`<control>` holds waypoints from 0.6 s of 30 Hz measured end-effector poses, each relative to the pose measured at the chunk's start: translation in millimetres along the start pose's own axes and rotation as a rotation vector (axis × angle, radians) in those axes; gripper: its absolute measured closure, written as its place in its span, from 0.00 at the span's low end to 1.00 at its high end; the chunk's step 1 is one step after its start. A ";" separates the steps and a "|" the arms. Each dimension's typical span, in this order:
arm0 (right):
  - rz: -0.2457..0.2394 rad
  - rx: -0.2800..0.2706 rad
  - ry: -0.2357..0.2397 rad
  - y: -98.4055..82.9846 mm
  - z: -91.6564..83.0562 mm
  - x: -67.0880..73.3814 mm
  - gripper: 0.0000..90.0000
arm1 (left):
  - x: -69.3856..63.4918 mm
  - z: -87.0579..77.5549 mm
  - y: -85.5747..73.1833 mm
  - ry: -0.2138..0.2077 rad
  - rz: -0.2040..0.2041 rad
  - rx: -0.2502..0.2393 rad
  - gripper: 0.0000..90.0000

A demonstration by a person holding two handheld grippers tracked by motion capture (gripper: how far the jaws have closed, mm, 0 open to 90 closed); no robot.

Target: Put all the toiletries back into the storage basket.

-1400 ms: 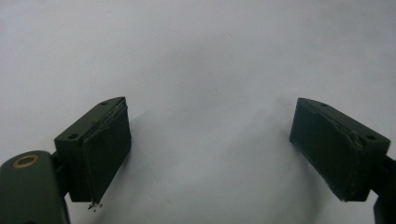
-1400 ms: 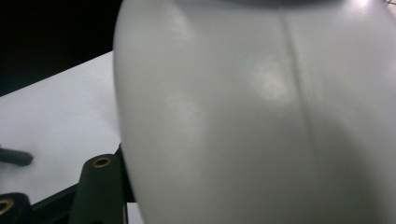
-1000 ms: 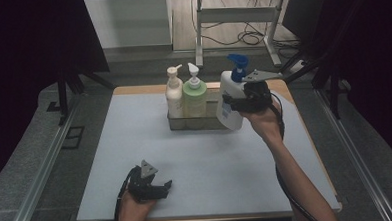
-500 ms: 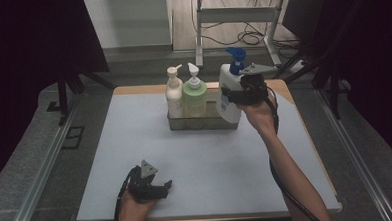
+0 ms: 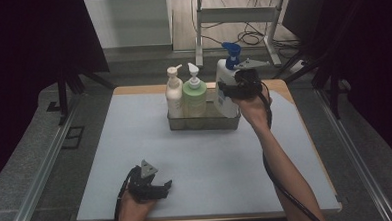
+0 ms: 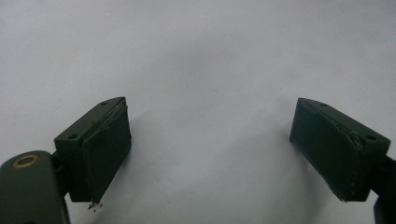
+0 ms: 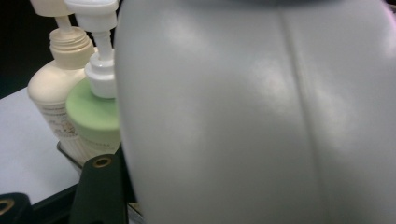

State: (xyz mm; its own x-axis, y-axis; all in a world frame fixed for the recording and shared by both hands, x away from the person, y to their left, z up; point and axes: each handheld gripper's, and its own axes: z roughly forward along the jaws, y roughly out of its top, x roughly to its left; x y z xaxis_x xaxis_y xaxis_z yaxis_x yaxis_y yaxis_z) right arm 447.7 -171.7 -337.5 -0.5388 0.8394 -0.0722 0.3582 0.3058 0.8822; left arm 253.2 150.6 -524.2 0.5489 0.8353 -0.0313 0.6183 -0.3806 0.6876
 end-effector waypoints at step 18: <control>0.020 0.001 -0.025 -2.5 27.4 -3.5 0.42 | 0.0 -0.2 0.0 0.000 0.001 0.004 0.13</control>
State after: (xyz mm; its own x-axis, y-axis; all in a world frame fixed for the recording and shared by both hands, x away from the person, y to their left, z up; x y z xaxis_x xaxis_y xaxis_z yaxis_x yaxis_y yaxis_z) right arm 469.5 -163.1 -352.3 -0.5123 0.8563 -0.0662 0.3697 0.2894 0.8830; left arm 253.1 150.7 -524.0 0.5494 0.8350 -0.0309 0.6200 -0.3825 0.6851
